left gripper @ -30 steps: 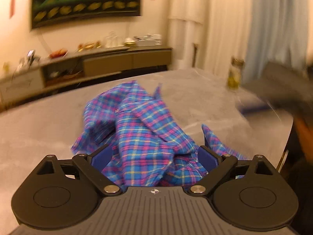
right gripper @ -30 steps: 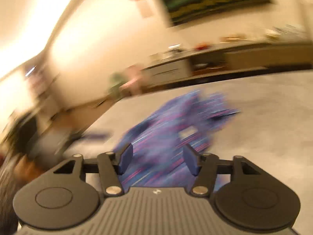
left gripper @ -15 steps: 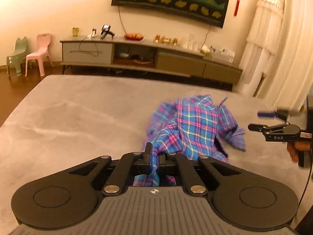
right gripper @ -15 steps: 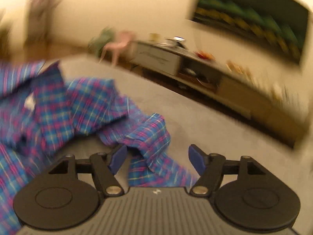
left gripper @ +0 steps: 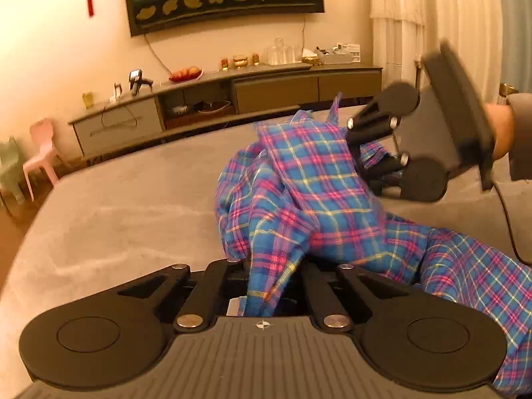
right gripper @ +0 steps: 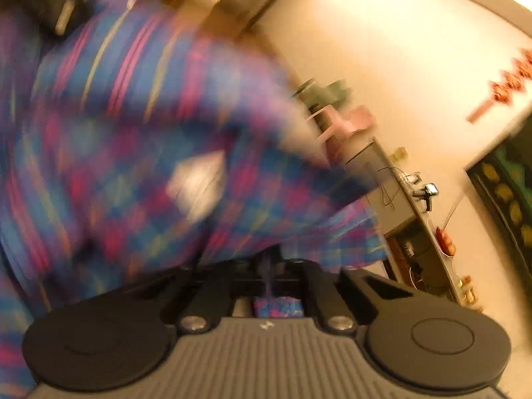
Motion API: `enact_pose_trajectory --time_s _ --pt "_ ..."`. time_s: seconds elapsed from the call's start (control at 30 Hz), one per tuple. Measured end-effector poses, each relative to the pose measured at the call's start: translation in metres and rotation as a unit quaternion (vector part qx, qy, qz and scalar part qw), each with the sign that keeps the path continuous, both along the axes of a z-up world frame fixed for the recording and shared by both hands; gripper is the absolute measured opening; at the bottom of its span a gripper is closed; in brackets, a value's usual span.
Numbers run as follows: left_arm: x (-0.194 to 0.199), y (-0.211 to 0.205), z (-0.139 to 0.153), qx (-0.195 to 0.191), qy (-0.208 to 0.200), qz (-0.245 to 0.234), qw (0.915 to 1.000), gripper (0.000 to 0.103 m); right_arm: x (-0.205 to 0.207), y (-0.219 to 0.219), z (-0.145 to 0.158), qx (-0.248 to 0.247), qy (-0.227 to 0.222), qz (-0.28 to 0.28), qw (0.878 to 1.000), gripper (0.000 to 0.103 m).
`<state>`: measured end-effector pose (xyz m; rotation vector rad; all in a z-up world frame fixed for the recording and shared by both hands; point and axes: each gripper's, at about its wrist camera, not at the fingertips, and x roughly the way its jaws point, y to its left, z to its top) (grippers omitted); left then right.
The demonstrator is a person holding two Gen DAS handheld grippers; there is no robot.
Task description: Fold clothes
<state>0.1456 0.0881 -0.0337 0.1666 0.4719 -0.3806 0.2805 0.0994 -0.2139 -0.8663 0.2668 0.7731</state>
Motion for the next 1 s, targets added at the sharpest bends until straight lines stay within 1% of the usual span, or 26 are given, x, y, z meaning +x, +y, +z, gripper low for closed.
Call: enact_pose_trajectory --time_s 0.03,0.07,0.1,0.17,0.2,0.23,0.27,0.3,0.33,0.37,0.4,0.43,0.5,0.6,0.63,0.67,0.7,0.77,0.8,0.87,0.93,0.97,1.0 --pt "-0.006 0.002 0.012 -0.008 -0.013 -0.009 0.9998 0.002 -0.002 -0.002 0.013 0.028 0.011 -0.006 1.0 0.0" --pt "-0.011 0.003 0.023 -0.016 -0.026 -0.017 0.9994 0.001 -0.011 -0.014 0.035 0.068 0.012 -0.014 0.998 0.0" --pt "-0.017 0.005 0.035 -0.024 -0.039 -0.026 0.9986 0.001 -0.02 -0.026 0.057 0.107 0.012 -0.022 0.994 0.0" --pt "-0.028 0.008 0.059 -0.041 -0.065 -0.043 0.9961 0.001 -0.046 -0.055 0.1 0.17 0.0 -0.028 0.985 0.0" --pt "-0.034 0.01 0.07 -0.049 -0.078 -0.052 0.9944 0.001 -0.059 -0.068 0.116 0.184 -0.018 -0.031 0.982 0.0" --pt "-0.04 0.015 0.087 -0.072 -0.087 -0.057 0.992 0.001 -0.07 -0.073 0.121 0.172 -0.033 -0.036 0.984 0.001" --pt "-0.045 0.021 0.103 -0.099 -0.089 -0.058 0.9893 0.001 -0.081 -0.078 0.126 0.16 -0.049 -0.041 0.985 0.008" --pt "-0.048 0.027 0.116 -0.118 -0.09 -0.06 0.9871 0.001 -0.088 -0.071 0.123 0.165 -0.053 -0.04 0.984 0.029" --pt "-0.051 0.032 0.129 -0.135 -0.089 -0.061 0.9849 0.001 -0.096 -0.064 0.121 0.169 -0.058 -0.039 0.983 0.048" --pt "-0.052 0.034 0.139 -0.146 -0.085 -0.065 0.9835 0.001 -0.103 -0.056 0.119 0.174 -0.063 -0.038 0.982 0.081" --pt "-0.052 0.035 0.148 -0.152 -0.08 -0.069 0.9827 0.001 -0.111 -0.049 0.116 0.179 -0.067 -0.037 0.981 0.09" --pt "-0.053 0.036 0.157 -0.158 -0.074 -0.074 0.9819 0.001 -0.118 -0.042 0.114 0.184 -0.072 -0.037 0.98 0.09" --pt "-0.053 0.033 0.174 -0.164 -0.057 -0.084 0.9813 0.001 -0.133 -0.028 0.109 0.194 -0.081 -0.035 0.977 0.095" --pt "-0.057 0.023 0.199 -0.147 -0.045 -0.1 0.9831 0.001 -0.156 -0.006 0.102 0.209 -0.095 -0.032 0.973 0.099" --pt "-0.06 0.02 0.208 -0.139 -0.046 -0.104 0.9837 0.001 -0.163 0.001 0.1 0.213 -0.1 -0.031 0.971 0.099" --pt "-0.063 0.017 0.217 -0.131 -0.05 -0.108 0.9842 0.001 -0.171 0.008 0.097 0.218 -0.104 -0.03 0.97 0.092" --pt "-0.069 0.015 0.226 -0.125 -0.058 -0.11 0.9843 0.001 -0.179 0.015 0.095 0.223 -0.109 -0.03 0.968 0.055" --pt "-0.087 0.018 0.243 -0.125 -0.082 -0.109 0.9827 0.001 -0.194 0.029 0.09 0.233 -0.118 -0.028 0.965 0.002" --pt "-0.097 0.025 0.252 -0.133 -0.095 -0.106 0.9808 0.001 -0.199 0.009 0.109 0.264 -0.121 -0.036 0.956 0.003" --pt "-0.117 0.038 0.269 -0.149 -0.121 -0.099 0.9764 0.001 -0.216 -0.038 0.15 0.308 -0.119 -0.04 0.943 0.003" --pt "-0.135 0.05 0.286 -0.176 -0.143 -0.095 0.9694 0.001 -0.247 -0.094 0.195 0.353 -0.112 -0.029 0.928 0.003" --pt "-0.138 0.052 0.293 -0.187 -0.146 -0.093 0.9669 0.001 -0.262 -0.122 0.218 0.376 -0.108 -0.023 0.92 0.003" --pt "-0.136 0.051 0.298 -0.196 -0.145 -0.092 0.9654 0.001 -0.276 -0.15 0.242 0.392 -0.11 -0.006 0.913 0.003"
